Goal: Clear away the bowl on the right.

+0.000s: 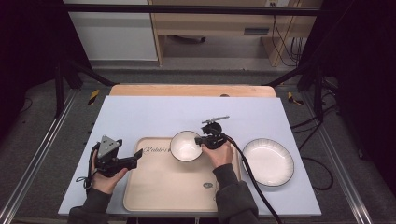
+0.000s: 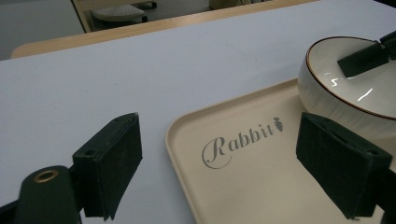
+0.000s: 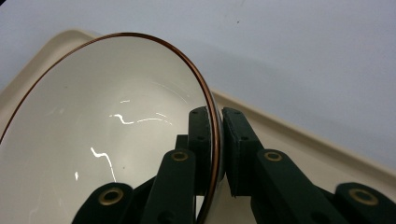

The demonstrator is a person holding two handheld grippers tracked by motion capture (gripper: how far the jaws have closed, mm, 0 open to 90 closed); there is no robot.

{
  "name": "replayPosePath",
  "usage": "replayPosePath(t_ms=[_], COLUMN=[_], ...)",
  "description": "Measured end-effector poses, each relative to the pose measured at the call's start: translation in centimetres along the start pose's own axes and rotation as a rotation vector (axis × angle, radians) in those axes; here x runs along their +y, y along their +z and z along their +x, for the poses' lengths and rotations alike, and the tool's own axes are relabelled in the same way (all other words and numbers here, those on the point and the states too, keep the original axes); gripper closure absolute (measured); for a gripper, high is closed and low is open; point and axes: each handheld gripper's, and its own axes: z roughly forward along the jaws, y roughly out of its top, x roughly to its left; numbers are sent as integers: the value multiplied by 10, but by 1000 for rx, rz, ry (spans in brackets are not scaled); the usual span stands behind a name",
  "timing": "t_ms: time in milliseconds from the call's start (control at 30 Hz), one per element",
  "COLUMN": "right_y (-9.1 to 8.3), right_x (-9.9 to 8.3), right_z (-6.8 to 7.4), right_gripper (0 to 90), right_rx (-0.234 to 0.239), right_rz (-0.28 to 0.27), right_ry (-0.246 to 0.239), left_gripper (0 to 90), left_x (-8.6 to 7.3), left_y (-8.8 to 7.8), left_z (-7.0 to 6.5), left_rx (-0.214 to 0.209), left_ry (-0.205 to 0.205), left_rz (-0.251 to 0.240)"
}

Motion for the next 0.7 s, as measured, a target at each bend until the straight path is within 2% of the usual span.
replayPosePath(t_ms=[567, 633, 700], right_y=[3, 3, 1], right_x=[-1, -1, -1], right_z=[-1, -1, 1], right_gripper=[822, 808, 751], right_rx=[-21, -21, -21], right_rz=[-4, -7, -35], right_ry=[-16, -22, -41], left_gripper=[141, 141, 141], left_x=[0, 0, 0], left_y=[0, 0, 0], left_z=[0, 0, 0], left_rx=[1, 1, 1], left_ry=[-1, -1, -2], left_rz=[2, 1, 0])
